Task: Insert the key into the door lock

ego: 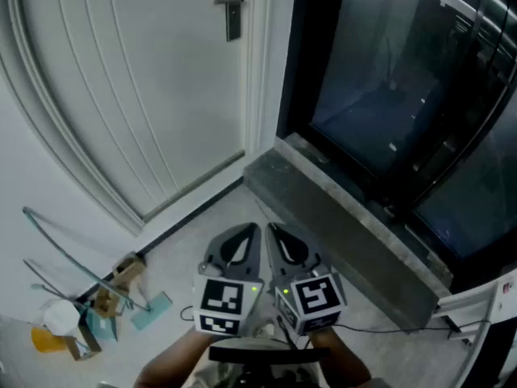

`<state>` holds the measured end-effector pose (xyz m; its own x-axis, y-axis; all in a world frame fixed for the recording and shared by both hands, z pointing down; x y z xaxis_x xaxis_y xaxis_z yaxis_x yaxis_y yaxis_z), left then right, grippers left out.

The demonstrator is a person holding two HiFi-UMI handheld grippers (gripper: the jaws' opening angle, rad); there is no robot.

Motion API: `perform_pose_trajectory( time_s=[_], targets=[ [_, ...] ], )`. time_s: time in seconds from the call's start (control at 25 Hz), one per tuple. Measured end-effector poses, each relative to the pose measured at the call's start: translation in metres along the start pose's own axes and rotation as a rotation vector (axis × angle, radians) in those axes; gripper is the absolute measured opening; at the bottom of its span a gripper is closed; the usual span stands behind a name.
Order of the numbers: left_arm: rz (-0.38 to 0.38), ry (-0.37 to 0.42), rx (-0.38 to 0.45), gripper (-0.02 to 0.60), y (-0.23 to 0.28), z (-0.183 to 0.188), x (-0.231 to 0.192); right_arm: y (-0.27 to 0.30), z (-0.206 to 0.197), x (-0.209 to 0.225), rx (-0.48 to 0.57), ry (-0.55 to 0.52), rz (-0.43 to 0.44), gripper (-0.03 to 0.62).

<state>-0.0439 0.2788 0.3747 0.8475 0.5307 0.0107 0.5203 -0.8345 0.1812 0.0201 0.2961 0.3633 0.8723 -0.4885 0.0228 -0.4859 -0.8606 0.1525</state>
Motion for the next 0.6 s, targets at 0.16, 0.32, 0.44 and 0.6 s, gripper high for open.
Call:
perform_pose_trajectory(
  time_s=[0.16,0.32,0.44,0.6],
  targets=[
    [-0.005,0.005,-0.004,0.003,0.001,0.0,0.007,-0.005,-0.002,0.002,-0.005,-0.002,-0.005,0.025],
    [-0.002,0.007,-0.004,0.003,0.002,0.001,0.012,-0.009,-0.003,0.005,-0.004,0.0,-0.005,0.025],
    [-0.001,0.007,-0.013,0.003,0.002,0.0,0.015,-0.01,-0.004,0.007,-0.001,0.004,-0.007,0.025],
    [0.007,0.013,-0.012,0.003,0.004,0.0,0.02,-0.015,-0.004,0.013,0.003,0.006,-0.004,0.025]
  ],
)
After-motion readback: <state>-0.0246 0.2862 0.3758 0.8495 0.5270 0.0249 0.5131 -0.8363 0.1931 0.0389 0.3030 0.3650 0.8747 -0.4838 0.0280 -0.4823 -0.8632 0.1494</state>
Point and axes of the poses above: the fingertips, and each gripper's own axes: y forward along the fingers, x to its right, z out of its top, the point moved 4 cm from there along -y, backward along the fingers, and after that the axes turned 6 degrees about z, right-handed, at the moved point
